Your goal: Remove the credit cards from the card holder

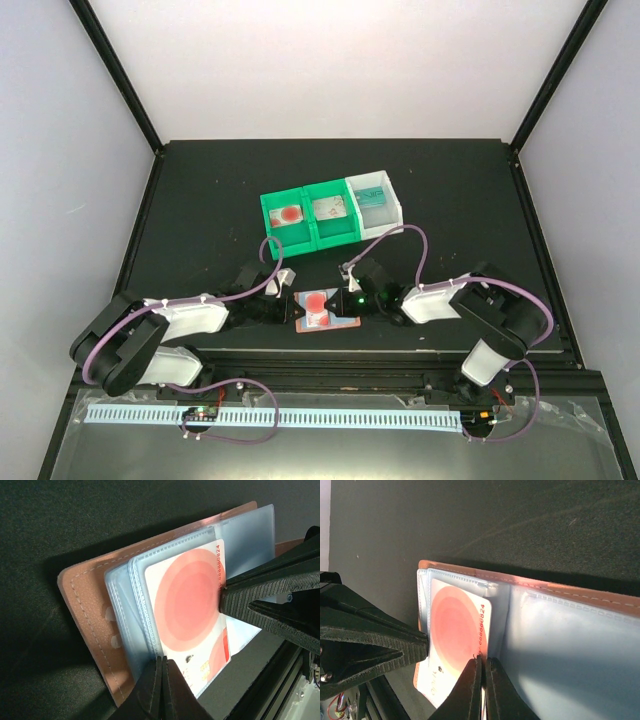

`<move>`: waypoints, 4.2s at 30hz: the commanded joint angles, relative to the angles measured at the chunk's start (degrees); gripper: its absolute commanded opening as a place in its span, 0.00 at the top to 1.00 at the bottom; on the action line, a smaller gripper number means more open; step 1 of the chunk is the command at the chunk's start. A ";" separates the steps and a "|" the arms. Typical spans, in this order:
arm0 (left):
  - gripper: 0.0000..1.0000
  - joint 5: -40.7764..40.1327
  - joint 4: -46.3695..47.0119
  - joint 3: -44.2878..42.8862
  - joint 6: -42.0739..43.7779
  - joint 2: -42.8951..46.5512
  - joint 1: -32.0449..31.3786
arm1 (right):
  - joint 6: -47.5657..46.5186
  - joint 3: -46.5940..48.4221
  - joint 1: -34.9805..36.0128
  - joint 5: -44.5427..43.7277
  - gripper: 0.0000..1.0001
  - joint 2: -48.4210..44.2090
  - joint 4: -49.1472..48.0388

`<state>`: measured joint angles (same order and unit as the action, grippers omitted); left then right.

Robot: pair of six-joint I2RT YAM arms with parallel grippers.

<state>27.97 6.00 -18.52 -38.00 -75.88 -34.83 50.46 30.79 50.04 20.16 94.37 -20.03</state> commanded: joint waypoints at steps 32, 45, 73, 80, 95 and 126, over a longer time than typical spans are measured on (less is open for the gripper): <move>0.98 -5.45 -3.72 -0.66 0.47 0.07 0.23 | 2.24 -5.78 -2.29 6.26 0.99 -2.11 -8.83; 0.98 -5.80 -3.44 -0.46 -0.06 -0.08 0.28 | 2.55 -6.85 -2.24 7.43 0.98 -0.35 -11.39; 0.98 -7.15 -3.32 0.22 -1.88 -0.33 0.22 | 4.68 -10.22 -3.43 5.69 0.98 -3.24 -12.79; 0.98 -5.92 -1.87 1.30 -3.85 -0.68 0.16 | 5.93 -11.27 -3.97 5.67 0.99 -3.61 -14.60; 0.98 -5.22 -1.29 2.90 -7.24 2.14 0.07 | 3.33 -13.05 -6.18 3.82 0.99 -10.13 -8.99; 0.26 1.81 -2.49 0.94 -14.89 29.33 -0.11 | 11.44 -15.31 -6.19 4.11 0.99 -32.90 -9.28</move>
<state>25.69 -0.58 -17.02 -48.75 -49.69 -34.85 57.04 16.99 43.99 22.35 63.57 -21.67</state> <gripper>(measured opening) 0.729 0.009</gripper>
